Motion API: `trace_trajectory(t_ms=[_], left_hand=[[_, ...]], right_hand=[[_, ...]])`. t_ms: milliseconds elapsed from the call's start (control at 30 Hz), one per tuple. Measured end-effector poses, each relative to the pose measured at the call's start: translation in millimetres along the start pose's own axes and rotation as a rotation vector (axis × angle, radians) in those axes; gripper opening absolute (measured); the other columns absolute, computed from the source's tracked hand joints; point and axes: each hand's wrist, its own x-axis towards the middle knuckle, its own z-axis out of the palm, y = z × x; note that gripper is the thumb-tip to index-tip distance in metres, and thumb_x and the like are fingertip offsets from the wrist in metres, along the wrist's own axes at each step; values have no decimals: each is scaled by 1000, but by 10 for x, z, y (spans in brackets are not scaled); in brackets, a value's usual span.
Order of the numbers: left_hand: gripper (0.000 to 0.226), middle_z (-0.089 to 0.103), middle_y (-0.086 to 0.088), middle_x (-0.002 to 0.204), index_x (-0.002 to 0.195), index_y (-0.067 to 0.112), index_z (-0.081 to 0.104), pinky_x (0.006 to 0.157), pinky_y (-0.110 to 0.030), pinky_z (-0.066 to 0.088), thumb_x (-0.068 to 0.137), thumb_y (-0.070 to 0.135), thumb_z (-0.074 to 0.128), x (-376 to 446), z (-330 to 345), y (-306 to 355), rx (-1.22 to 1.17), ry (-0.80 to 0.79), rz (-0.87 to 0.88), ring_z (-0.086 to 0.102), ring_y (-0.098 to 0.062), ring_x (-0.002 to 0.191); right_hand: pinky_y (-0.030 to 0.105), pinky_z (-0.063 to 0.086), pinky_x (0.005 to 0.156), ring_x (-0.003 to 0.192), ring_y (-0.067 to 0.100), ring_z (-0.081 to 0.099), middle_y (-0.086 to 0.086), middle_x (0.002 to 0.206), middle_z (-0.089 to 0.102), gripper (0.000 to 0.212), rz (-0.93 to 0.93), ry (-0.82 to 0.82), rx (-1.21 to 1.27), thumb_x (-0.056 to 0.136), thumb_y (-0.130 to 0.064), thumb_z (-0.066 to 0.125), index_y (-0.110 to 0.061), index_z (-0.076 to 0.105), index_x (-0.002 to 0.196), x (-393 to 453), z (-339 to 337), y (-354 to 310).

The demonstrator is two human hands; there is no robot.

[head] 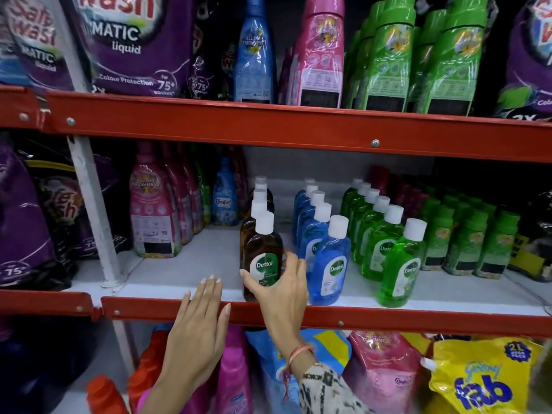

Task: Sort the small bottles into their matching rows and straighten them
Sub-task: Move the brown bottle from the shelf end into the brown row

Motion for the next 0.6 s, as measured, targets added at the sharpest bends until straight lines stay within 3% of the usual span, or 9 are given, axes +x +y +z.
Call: trace_trajectory(t_ms=[100,167,233,300,367,500,600], left_hand=[[78,31,5,159,152,22,17,121,-19,-9,92,66,-6,59,-110,119,-166,-16,-54,15,7,145],[77,29,11,158,153,27,18,116,-11,-14,90,67,-1,102,-192,281,-325,-50,-91,4,32,131],[77,34,13,154,153,27,24,112,-6,-15,93,70,3,137,-246,437,-472,-82,-154,3,44,114],[95,37,14,153,153,28,26,118,-13,-11,82,83,-1,176,-258,528,-575,-109,-189,8,38,120],[111,39,13,153,153,29,29,124,-25,-5,69,92,-6,223,-238,532,-639,-126,-213,18,21,134],[116,49,8,150,151,30,36,127,-40,8,65,98,-1,308,-184,388,-738,-138,-265,38,-4,142],[109,55,6,146,148,33,41,124,-46,22,70,96,1,354,-190,276,-737,-140,-260,47,-13,138]], right_hand=[[34,48,84,108,24,57,2,116,54,80,-15,-44,-3,66,-65,71,-16,48,126,-1,-39,19],[35,46,91,116,24,56,3,127,57,82,45,-147,33,75,-69,58,-15,43,136,19,-88,95],[38,45,97,118,30,56,9,123,65,83,85,-224,15,81,-74,35,-15,42,139,33,-131,167],[43,39,106,115,37,56,14,102,73,86,58,-262,-29,81,-74,17,-13,52,130,22,-147,193],[43,27,115,115,38,54,18,92,72,87,48,-269,-53,81,-70,9,-11,59,122,-12,-122,193],[40,23,118,132,39,43,17,107,72,94,96,-294,-71,79,-77,6,-16,58,128,-60,-73,240],[41,29,114,128,34,47,15,105,73,85,60,-316,-79,82,-70,14,-15,59,128,-83,-156,160]])
